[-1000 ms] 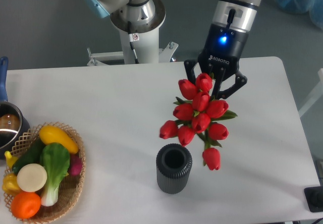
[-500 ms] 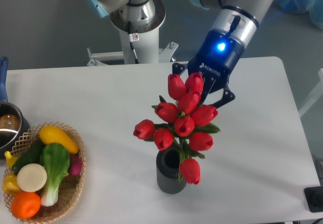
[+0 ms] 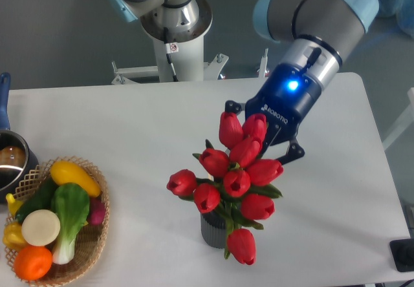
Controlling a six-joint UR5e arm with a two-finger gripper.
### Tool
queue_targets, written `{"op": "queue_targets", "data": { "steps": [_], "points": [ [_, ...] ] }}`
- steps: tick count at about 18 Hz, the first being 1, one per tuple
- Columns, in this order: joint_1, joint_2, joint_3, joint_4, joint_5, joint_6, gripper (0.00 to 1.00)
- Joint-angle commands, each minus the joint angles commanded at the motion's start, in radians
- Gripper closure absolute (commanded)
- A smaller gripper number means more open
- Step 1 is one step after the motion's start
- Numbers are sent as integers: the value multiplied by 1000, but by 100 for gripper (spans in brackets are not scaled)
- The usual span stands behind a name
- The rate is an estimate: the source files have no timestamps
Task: Insert the flowers into the vase
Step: 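Lower the tulip stems into the grey vase opening, then push the held tulips further down into the vase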
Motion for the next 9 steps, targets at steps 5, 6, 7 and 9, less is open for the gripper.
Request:
{"op": "queue_targets", "data": {
  "steps": [5, 6, 7, 9],
  "points": [
    [3, -3, 0, 2, -2, 5, 85],
    [3, -5, 0, 2, -2, 6, 85],
    [3, -6, 0, 2, -2, 6, 85],
    [3, -12, -2, 2, 0, 9, 85]
  ]
}}
